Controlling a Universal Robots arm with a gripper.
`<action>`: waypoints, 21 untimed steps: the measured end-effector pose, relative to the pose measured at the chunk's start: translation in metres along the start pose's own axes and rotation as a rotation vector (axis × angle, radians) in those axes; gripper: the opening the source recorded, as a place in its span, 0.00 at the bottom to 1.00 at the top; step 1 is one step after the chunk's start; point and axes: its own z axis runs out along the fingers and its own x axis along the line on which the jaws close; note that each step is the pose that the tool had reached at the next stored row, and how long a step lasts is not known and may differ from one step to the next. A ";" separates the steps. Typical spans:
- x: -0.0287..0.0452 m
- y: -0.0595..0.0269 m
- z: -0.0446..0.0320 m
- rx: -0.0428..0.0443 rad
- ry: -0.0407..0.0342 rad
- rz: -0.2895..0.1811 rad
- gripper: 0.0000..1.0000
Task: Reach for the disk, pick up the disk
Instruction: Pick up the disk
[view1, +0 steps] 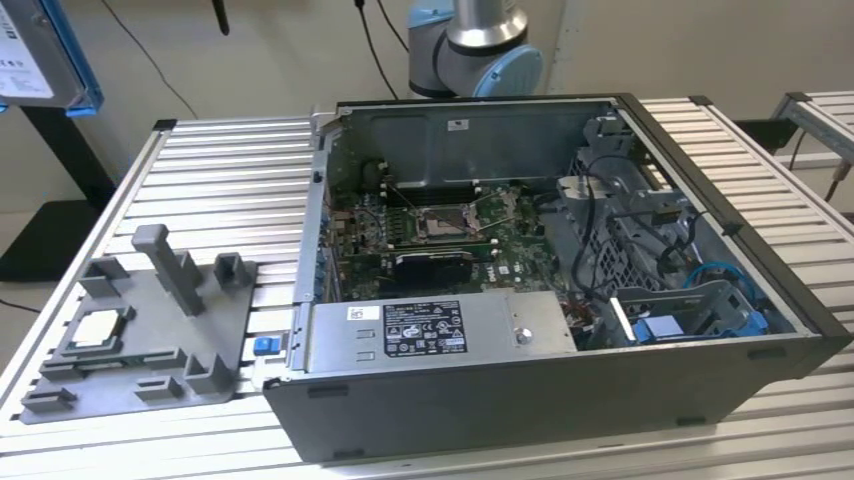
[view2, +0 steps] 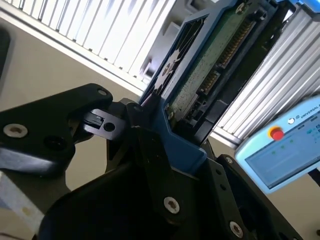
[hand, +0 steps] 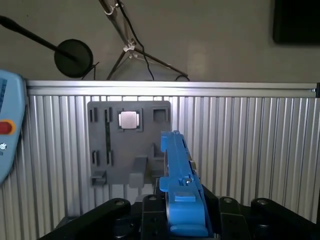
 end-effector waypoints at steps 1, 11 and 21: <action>-0.0001 -0.0002 -0.0032 -0.0001 0.0000 0.000 0.00; -0.0011 0.0004 -0.0213 0.0335 -0.0068 -0.002 0.00; -0.0009 0.0015 -0.0171 0.0908 -0.0105 -0.009 0.00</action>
